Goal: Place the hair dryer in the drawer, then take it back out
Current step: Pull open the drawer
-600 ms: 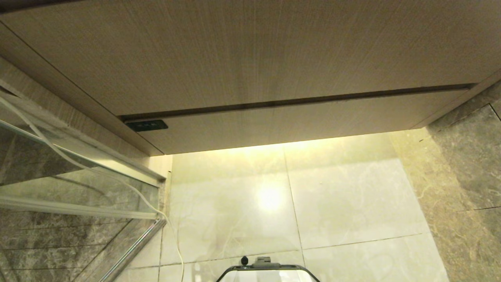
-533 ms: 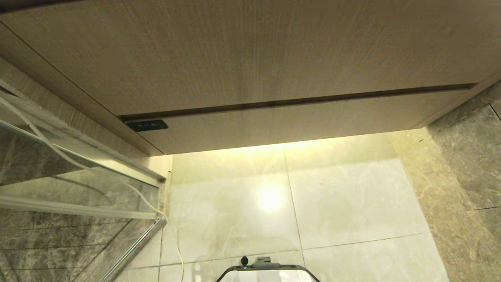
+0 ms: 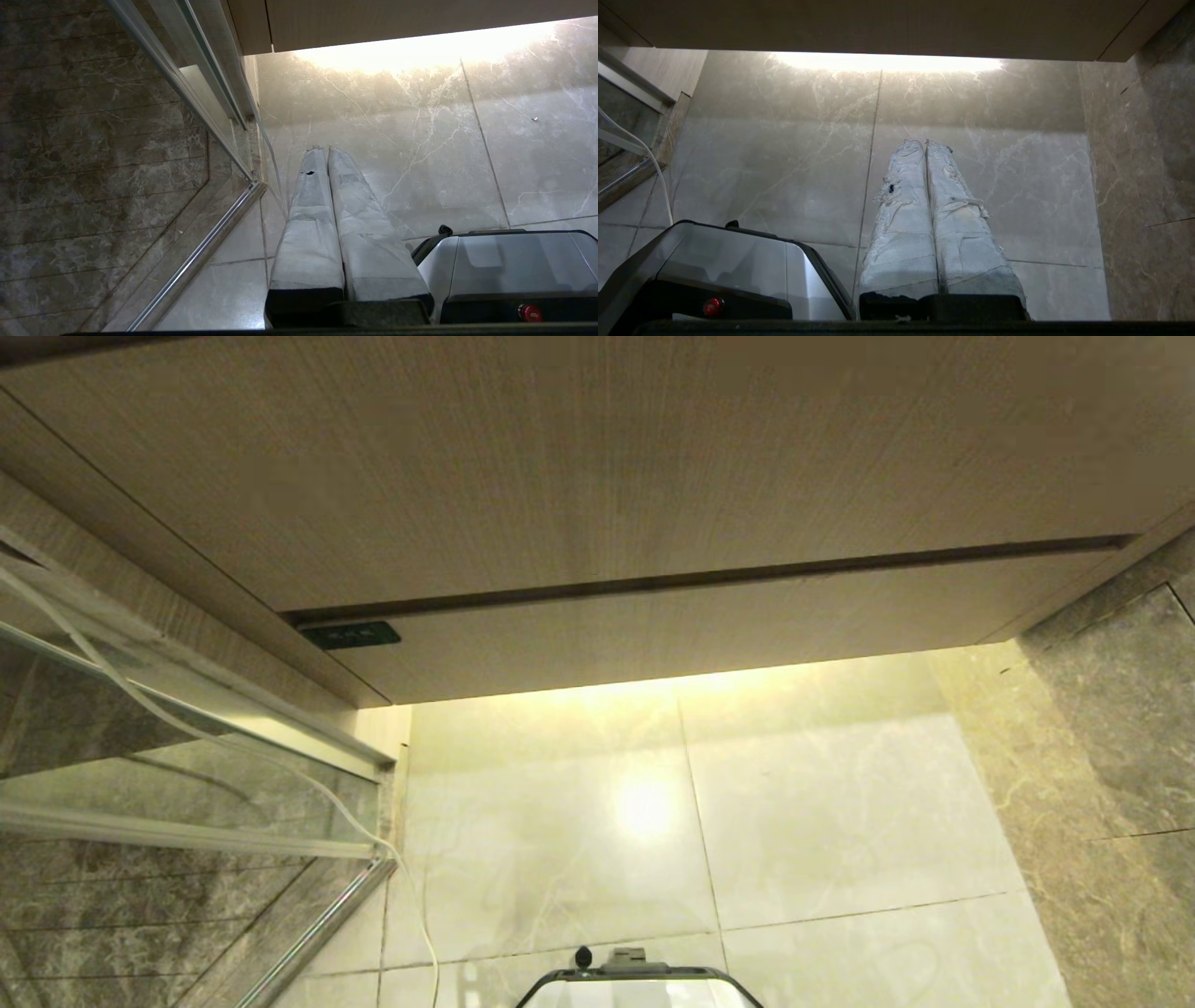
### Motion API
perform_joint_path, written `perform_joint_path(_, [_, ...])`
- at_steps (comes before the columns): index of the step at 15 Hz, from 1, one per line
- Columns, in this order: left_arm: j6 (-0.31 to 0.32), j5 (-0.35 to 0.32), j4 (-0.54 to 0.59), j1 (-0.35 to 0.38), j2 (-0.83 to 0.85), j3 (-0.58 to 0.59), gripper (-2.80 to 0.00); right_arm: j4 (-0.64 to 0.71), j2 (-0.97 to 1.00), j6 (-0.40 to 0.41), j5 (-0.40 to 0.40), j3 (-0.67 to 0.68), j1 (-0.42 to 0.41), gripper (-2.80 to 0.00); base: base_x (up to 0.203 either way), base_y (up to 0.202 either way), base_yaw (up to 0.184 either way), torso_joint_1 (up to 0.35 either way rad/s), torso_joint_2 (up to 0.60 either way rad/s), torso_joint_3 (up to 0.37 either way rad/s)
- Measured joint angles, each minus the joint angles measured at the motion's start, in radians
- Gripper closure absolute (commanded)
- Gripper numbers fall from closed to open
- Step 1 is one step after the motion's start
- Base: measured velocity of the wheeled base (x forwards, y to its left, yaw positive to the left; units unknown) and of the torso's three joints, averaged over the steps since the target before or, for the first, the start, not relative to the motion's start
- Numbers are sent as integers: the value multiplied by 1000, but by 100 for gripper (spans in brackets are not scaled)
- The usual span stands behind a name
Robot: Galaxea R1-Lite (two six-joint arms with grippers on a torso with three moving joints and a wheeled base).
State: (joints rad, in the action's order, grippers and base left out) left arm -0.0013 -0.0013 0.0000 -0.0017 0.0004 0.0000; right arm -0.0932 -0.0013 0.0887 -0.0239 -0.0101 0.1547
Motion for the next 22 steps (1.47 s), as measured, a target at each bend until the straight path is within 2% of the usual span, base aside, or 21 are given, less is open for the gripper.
perform_joint_path(2, [0,0,0,0,0,0,0,72,0,1,1,-146,0,0,0,0,0,0,0,0])
perform_joint_path(4, [0,1,0,0,0,0,0,204,4,0,3,-408,0,0,0,0,0,0,0,0])
perform_joint_path(7, [0,0,0,0,0,0,0,482,111,1,-3,-865,-2,0,0,0,0,0,0,0])
perform_joint_path(9, [0,0,0,0,0,0,0,679,259,3,-31,-1093,-3,0,0,0,0,0,0,0])
perform_joint_path(11, [0,0,0,0,0,0,0,827,433,19,-70,-1216,1,0,0,0,0,0,0,0])
perform_joint_path(14, [0,0,0,0,0,0,0,877,680,71,-167,-1277,37,0,0,0,0,0,0,0])
perform_joint_path(15, [0,1,0,0,0,0,0,864,761,103,-216,-1285,46,-280,0,0,0,0,0,0])
perform_joint_path(17, [0,0,0,0,0,0,0,835,925,176,-328,-1295,55,-280,0,0,0,0,0,0])
perform_joint_path(19, [0,1,0,0,0,0,0,813,1078,251,-390,-1297,58,-280,0,0,0,0,0,0])
perform_joint_path(21, [0,0,0,0,0,0,0,786,1213,329,-370,-1298,59,-280,0,0,0,0,0,0])
perform_joint_path(22, [0,0,0,0,0,0,0,749,1278,379,-335,-1296,60,-280,0,0,0,0,0,0])
